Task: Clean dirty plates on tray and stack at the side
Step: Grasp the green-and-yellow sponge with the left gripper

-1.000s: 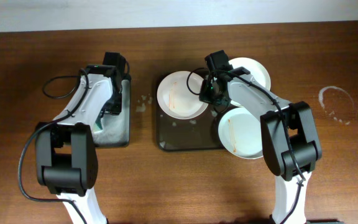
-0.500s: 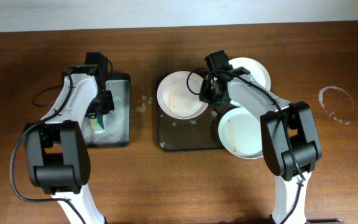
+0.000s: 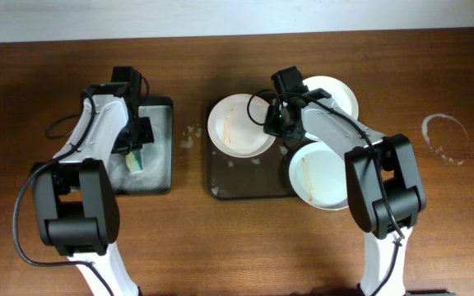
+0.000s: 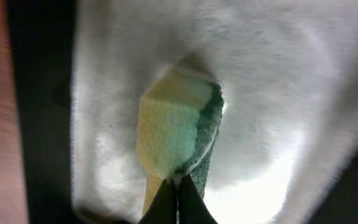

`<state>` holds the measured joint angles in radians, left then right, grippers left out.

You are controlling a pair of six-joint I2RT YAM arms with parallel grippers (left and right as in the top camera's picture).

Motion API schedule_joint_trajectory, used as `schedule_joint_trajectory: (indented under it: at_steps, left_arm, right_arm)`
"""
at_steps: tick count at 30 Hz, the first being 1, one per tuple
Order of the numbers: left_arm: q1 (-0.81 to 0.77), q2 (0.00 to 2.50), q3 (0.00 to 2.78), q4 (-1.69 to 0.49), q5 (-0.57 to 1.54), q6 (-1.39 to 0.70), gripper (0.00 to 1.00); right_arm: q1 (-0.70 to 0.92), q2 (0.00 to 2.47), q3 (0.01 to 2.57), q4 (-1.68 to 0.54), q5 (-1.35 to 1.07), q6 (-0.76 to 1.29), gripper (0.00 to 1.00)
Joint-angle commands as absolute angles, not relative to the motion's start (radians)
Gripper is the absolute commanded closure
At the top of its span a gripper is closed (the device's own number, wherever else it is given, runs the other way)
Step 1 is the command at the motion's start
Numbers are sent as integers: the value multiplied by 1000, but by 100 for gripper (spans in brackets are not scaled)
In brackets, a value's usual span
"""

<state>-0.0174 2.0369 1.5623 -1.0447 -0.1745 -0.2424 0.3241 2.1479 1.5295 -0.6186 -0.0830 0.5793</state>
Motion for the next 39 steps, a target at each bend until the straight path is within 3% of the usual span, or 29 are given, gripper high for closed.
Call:
schedule_joint_trajectory:
  at_steps: [1, 21, 22, 30, 39]
  left_arm:
    - [-19, 2047, 1649, -1070, -20, -184, 99]
    - [86, 2048, 1536, -1003, -54, -163, 98]
    - [90, 2048, 1536, -1006, -73, -163, 95]
    - [121, 2048, 1536, -1023, -176, -163, 36]
    - [114, 2047, 1663, -1110, -173, -162, 25]
  right_arm:
    - [327, 2167, 1525, -612, -70, 581, 95]
    - [327, 2167, 1525, -613, -75, 581, 94]
    - [327, 2167, 1525, -613, -75, 581, 94]
    - [327, 2167, 1525, -612, -75, 581, 95]
    - [327, 2167, 1525, -606, -75, 581, 95]
